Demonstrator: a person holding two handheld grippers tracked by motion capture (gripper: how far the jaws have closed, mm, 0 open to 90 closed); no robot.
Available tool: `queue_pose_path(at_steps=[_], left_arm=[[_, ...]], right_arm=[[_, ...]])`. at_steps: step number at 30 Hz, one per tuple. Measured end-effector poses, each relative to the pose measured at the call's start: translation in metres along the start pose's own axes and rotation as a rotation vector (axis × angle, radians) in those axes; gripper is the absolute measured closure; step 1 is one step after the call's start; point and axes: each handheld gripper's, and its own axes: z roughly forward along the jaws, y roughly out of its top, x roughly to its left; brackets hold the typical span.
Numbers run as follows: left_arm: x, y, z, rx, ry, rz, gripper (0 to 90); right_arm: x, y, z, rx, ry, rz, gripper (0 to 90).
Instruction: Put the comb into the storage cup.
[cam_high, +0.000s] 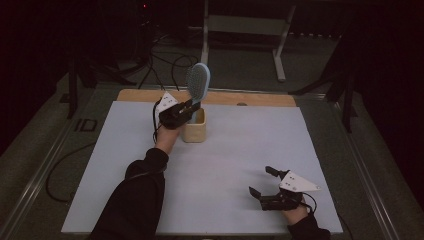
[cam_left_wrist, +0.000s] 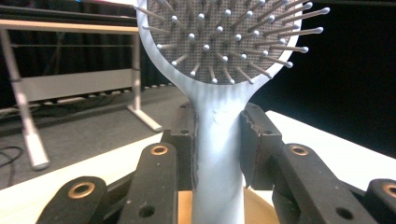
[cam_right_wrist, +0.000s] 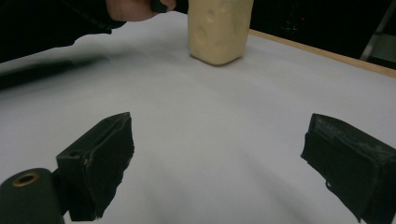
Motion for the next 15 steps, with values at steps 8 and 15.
queue_pose_path(at_steps=[8,15], left_arm=[[0.0013,-0.0008,0.0008,0.025,0.011,-0.006,69.2],[-0.0003,-0.0025,0.0032,0.047,0.001,-0.005,69.1]], right_arm=[[0.0,0.0001,0.0,-0.001,-0.001,-0.001,8.3],[0.0,0.0001,0.0001,0.0,0.001,0.0,8.3]])
